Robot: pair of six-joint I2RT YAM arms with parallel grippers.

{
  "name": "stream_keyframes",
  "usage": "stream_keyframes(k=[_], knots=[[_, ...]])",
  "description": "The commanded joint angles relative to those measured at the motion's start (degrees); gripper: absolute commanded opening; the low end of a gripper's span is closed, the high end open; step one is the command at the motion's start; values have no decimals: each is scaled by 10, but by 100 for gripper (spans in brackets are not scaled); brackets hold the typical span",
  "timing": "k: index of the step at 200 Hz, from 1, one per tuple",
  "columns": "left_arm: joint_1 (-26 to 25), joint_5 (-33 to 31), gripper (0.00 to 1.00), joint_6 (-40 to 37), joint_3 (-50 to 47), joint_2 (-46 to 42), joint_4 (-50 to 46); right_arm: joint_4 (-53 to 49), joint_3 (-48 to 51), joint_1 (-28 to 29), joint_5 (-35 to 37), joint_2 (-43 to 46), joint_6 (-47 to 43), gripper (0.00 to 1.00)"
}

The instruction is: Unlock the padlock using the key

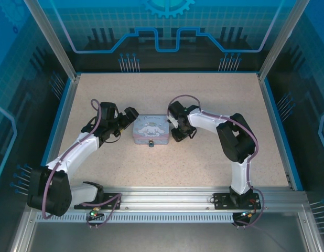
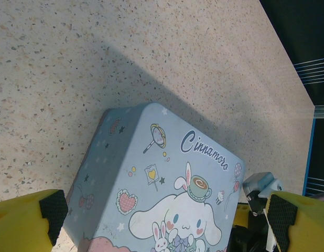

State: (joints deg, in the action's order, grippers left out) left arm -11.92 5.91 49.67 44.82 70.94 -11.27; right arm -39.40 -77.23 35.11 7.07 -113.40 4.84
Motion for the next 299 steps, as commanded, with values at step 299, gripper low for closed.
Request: stream_keyframes(k=[299], knots=[[-33,48,99,13,11,-13,8,60,161,-56,-147,210,92,0]])
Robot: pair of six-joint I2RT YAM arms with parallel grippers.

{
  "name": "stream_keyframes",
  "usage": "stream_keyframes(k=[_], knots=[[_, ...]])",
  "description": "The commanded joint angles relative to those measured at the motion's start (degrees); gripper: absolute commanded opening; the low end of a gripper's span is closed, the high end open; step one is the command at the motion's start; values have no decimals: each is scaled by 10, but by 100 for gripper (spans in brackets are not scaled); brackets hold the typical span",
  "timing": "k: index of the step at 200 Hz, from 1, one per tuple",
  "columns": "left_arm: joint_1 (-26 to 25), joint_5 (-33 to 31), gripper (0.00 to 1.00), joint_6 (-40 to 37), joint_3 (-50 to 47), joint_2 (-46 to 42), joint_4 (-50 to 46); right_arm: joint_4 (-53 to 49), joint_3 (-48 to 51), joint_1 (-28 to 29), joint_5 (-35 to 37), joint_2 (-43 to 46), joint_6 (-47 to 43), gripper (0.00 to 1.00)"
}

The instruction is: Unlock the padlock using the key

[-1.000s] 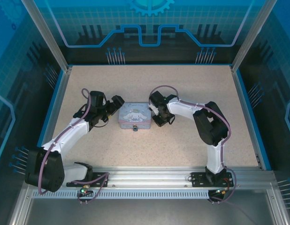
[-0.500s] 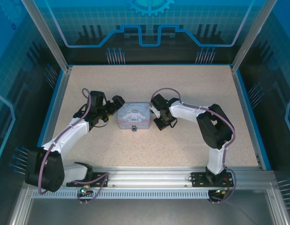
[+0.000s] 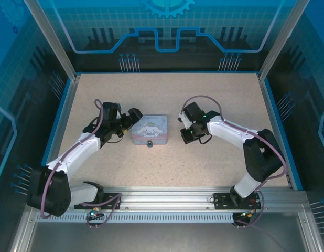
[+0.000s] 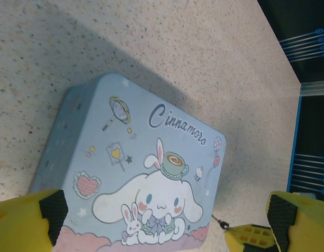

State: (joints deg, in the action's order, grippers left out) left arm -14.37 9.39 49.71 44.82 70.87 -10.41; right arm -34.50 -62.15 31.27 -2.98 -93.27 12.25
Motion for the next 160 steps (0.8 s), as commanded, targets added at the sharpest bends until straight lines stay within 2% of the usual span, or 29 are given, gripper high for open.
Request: stream_keyframes(k=[1,101,123,160], knots=[[-9,13,99,13,11,-12,-1,11,11,-18,-47,8,18,0],[-17,14,99,17,11,0,9,97,136,-21,-113,18,125,0],[-19,18,99,17,11,-3,11,115,142,-28,-153,38,176,0],[-26,36,99,19,4,-20,29,189,148,-49,-238,84,313,0]])
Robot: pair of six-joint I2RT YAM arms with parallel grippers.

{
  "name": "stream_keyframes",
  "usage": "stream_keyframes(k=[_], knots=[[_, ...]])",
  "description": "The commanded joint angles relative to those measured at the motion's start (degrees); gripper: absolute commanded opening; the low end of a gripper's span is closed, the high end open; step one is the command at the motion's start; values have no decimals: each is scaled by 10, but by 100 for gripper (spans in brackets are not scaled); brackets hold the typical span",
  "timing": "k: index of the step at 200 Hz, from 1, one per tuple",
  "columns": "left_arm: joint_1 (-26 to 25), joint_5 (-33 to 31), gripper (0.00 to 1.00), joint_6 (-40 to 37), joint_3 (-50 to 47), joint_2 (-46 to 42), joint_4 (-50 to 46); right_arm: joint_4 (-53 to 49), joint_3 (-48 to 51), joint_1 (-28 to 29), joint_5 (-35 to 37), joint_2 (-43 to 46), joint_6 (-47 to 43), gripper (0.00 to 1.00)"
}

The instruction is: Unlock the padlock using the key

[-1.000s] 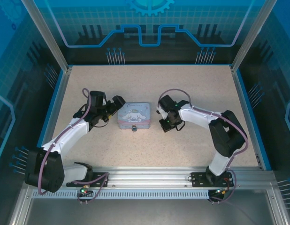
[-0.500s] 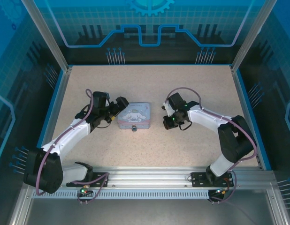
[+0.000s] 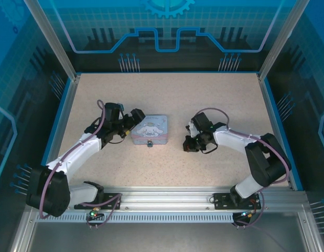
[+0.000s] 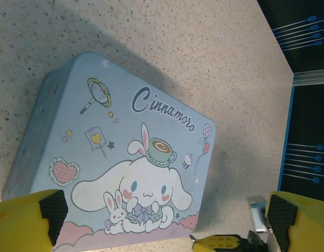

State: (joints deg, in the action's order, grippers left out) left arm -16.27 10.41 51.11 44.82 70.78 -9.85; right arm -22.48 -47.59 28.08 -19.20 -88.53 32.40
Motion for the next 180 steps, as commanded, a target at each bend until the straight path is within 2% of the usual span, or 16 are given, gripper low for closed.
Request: stream_keyframes(k=[1,30,61,109,129,148,180], knots=[[-7,27,99,5,3,-19,24,71,3,-17,-78,37,115,0],[-10,58,99,36,-4,-26,61,154,3,-34,-110,62,242,0],[-24,77,99,85,-4,-19,103,252,-3,-36,-112,69,372,0],[-70,75,96,179,5,5,163,307,-39,-30,-105,65,437,0],[-93,67,91,225,3,19,211,368,-14,-27,-89,67,498,0],[-108,71,81,247,8,38,253,397,-6,-20,-63,70,544,0],[-117,96,64,190,31,71,267,389,-18,-13,-30,68,579,0]])
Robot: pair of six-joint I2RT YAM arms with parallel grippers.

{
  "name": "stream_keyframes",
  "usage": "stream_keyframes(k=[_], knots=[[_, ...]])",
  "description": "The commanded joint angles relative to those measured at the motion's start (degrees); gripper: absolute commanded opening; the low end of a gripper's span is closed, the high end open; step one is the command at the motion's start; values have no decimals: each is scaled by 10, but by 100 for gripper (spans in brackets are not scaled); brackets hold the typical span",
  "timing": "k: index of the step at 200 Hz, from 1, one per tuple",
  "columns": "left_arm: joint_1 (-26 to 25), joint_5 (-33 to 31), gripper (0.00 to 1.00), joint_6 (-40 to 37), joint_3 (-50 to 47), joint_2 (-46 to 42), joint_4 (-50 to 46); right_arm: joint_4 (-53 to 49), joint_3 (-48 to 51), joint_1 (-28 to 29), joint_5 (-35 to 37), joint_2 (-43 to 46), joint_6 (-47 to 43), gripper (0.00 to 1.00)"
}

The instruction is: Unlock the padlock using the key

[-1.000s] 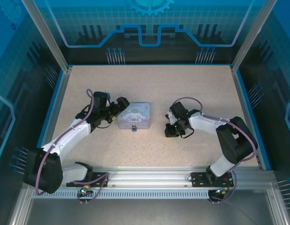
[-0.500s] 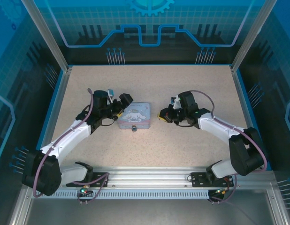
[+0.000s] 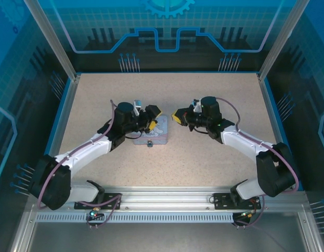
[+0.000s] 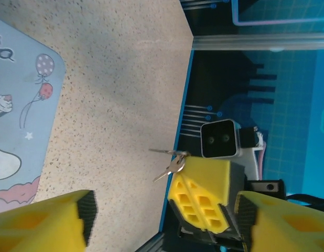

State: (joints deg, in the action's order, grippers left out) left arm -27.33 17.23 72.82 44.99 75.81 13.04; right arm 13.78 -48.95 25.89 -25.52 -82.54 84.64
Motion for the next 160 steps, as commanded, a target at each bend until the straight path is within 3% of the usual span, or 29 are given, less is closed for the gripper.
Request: stream_keyframes(k=[1,34,64,98,160], knots=[[-7,29,63,-31,30,21,37,25,-5,10,34,7,57,0],[-12,33,53,-156,47,39,-13,20,-11,12,45,-9,73,0],[-16,34,44,-232,46,51,3,8,-31,16,47,-21,83,0],[-16,46,36,-270,50,70,13,10,-35,20,49,-24,88,0],[-16,75,35,-280,44,104,92,0,-45,26,49,-21,84,0]])
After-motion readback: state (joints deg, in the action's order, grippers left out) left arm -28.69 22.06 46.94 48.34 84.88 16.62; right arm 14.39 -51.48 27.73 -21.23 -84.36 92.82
